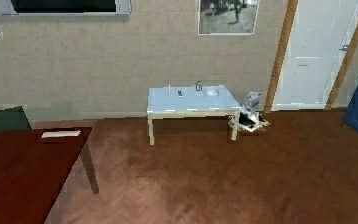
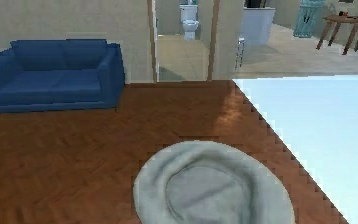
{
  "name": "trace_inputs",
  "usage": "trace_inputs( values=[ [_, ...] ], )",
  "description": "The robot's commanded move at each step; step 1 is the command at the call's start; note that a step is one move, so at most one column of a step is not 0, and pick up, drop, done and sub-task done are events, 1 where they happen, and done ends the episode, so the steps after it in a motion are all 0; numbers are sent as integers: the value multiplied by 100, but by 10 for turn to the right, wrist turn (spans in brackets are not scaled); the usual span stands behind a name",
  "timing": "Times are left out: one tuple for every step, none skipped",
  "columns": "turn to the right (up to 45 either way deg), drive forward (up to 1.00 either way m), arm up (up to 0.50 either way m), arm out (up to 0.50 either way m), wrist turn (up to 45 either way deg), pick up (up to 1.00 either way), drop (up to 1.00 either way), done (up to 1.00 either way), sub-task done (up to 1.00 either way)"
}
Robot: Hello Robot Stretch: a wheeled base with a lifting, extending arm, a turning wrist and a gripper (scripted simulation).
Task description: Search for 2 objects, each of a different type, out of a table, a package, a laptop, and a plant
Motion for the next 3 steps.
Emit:
trace_inputs(
  values=[
    [0, 5, 0, 0, 0, 0, 0, 0, 0],
    [240, 0, 0, 0, 0, 0, 0, 0, 0],
    [0, 85, 0, 0, 0, 0, 0, 0, 0]
  ],
)
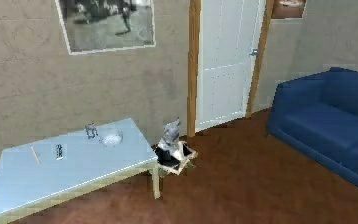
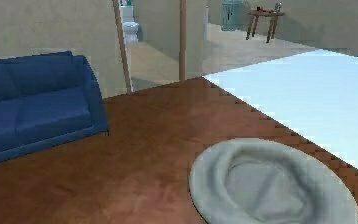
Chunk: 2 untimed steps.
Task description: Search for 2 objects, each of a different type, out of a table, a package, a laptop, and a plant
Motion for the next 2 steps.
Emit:
trace_inputs(
  values=[
    [270, 0, 0, 0, 0, 0, 0, 0, 0],
    [0, 100, 0, 0, 0, 0, 0, 0, 0]
  ],
)
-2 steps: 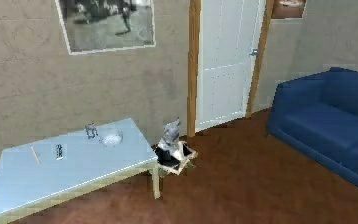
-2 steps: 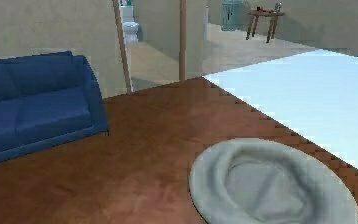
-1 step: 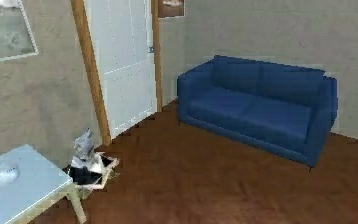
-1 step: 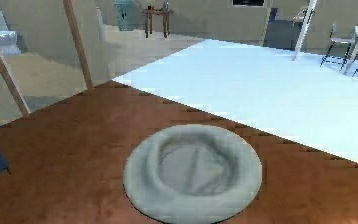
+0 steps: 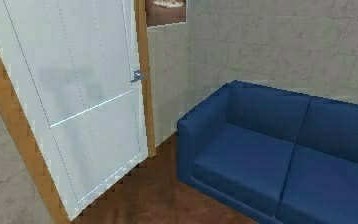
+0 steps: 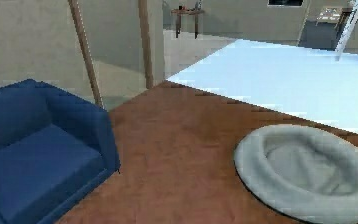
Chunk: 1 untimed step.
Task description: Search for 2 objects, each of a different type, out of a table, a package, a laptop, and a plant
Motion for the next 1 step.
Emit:
trace_inputs(
  values=[
    [0, 60, 0, 0, 0, 0, 0, 0, 0]
  ],
)
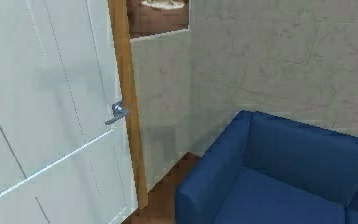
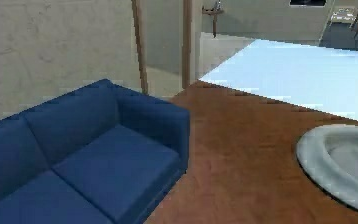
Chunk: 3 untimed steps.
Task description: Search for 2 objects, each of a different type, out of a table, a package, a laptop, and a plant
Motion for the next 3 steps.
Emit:
trace_inputs(
  values=[
    [-450, 0, 0, 0, 0, 0, 0, 0, 0],
    [-450, 0, 0, 0, 0, 0, 0, 0, 0],
    [-330, 0, 0, 0, 0, 0, 0, 0, 0]
  ],
)
